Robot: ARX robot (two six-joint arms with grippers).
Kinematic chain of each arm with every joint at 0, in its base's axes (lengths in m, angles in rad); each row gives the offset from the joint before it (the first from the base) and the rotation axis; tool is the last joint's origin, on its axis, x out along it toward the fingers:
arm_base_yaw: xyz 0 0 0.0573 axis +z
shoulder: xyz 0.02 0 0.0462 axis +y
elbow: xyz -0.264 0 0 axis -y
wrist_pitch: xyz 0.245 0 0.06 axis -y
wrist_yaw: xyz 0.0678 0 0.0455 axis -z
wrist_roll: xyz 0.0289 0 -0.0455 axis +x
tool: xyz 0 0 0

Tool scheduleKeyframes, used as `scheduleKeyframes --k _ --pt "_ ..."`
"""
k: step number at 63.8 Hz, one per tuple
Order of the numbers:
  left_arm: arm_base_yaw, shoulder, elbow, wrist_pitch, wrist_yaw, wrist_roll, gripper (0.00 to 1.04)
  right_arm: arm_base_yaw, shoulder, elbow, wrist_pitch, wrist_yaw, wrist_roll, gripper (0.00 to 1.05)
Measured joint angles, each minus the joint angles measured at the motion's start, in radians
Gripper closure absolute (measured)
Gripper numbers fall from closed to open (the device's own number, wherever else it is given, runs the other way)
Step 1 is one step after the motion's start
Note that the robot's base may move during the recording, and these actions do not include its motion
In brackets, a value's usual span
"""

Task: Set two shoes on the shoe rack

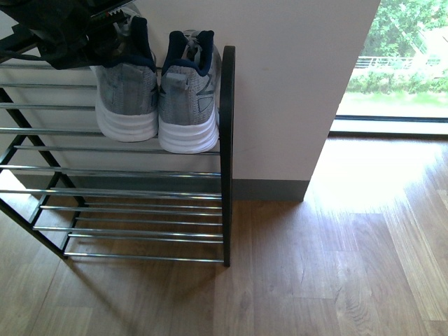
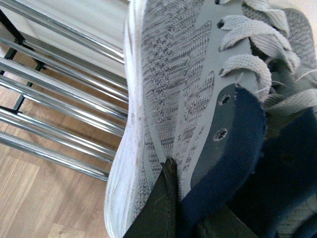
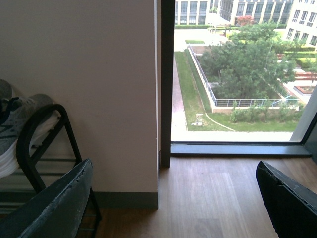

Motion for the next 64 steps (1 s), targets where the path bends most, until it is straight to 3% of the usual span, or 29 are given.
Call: scheduleKeyframes --k 48,64 --pt "0.021 -0.004 -0.045 0.006 0.062 0.139 1.03 0.0 0.0 0.0 0.0 0.0 0.0 0.09" --pt "0.03 0.004 -0.035 0.005 0.04 0.203 0.61 0.0 0.0 0.0 0.0 0.0 0.0 0.09"
